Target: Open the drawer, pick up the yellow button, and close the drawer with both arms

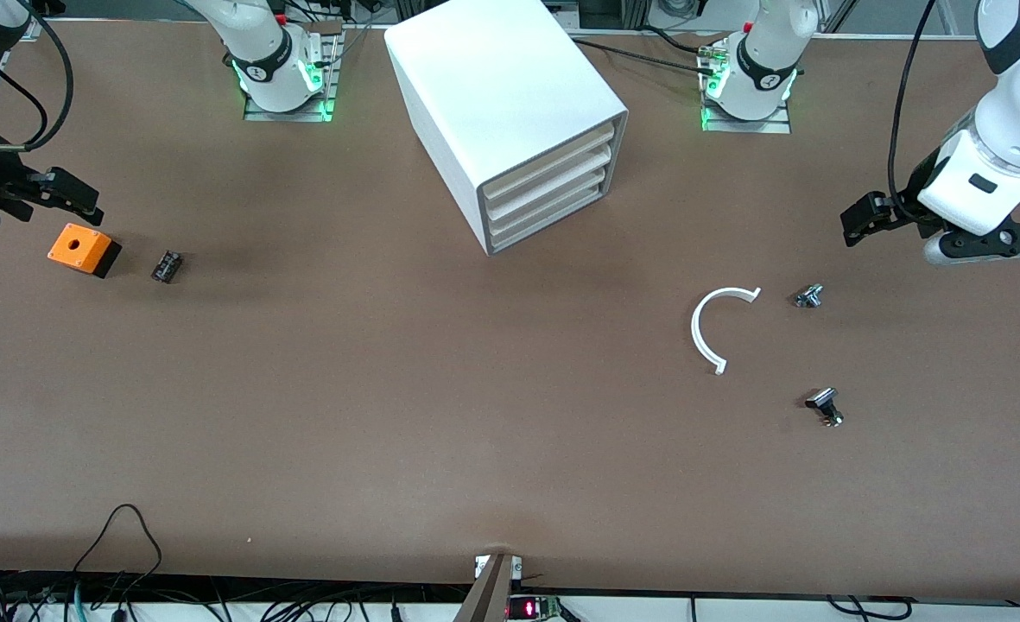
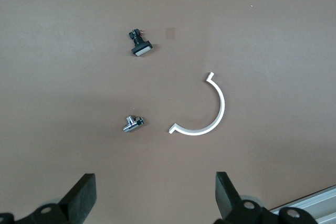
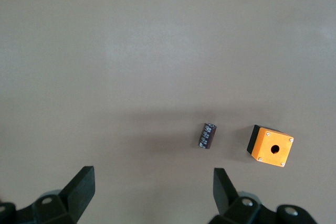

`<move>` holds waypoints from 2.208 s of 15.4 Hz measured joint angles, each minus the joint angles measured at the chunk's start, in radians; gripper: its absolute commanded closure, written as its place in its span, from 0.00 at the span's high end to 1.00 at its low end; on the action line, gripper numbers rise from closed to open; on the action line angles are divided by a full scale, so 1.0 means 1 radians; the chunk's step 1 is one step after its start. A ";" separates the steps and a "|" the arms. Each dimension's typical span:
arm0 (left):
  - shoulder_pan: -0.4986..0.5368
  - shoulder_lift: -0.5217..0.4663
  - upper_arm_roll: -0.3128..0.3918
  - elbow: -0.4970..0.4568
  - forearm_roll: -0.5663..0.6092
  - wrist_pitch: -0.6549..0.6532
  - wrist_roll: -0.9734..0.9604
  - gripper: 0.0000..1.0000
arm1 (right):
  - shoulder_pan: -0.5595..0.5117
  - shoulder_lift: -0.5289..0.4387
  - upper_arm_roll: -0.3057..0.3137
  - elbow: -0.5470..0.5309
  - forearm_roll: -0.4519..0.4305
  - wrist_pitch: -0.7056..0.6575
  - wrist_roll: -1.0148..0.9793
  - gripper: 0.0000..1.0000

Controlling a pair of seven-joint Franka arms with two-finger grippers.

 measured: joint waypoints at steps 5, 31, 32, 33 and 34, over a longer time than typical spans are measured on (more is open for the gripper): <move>0.001 0.005 -0.001 0.011 0.000 0.000 0.000 1.00 | 0.000 0.000 0.000 0.000 0.000 0.000 0.000 1.00; -0.014 0.242 -0.079 0.018 -0.327 -0.110 0.010 1.00 | 0.000 0.006 -0.001 0.000 0.000 0.000 0.002 1.00; -0.014 0.265 -0.082 0.002 -0.393 -0.106 0.010 1.00 | 0.000 0.011 -0.001 0.000 0.000 0.000 0.002 1.00; -0.014 0.285 -0.084 -0.018 -0.455 -0.094 0.011 1.00 | 0.000 0.016 -0.001 0.000 0.000 0.000 0.002 1.00; -0.014 0.302 -0.086 -0.042 -0.514 -0.080 0.011 1.00 | 0.000 0.020 -0.001 0.000 0.000 0.001 0.002 1.00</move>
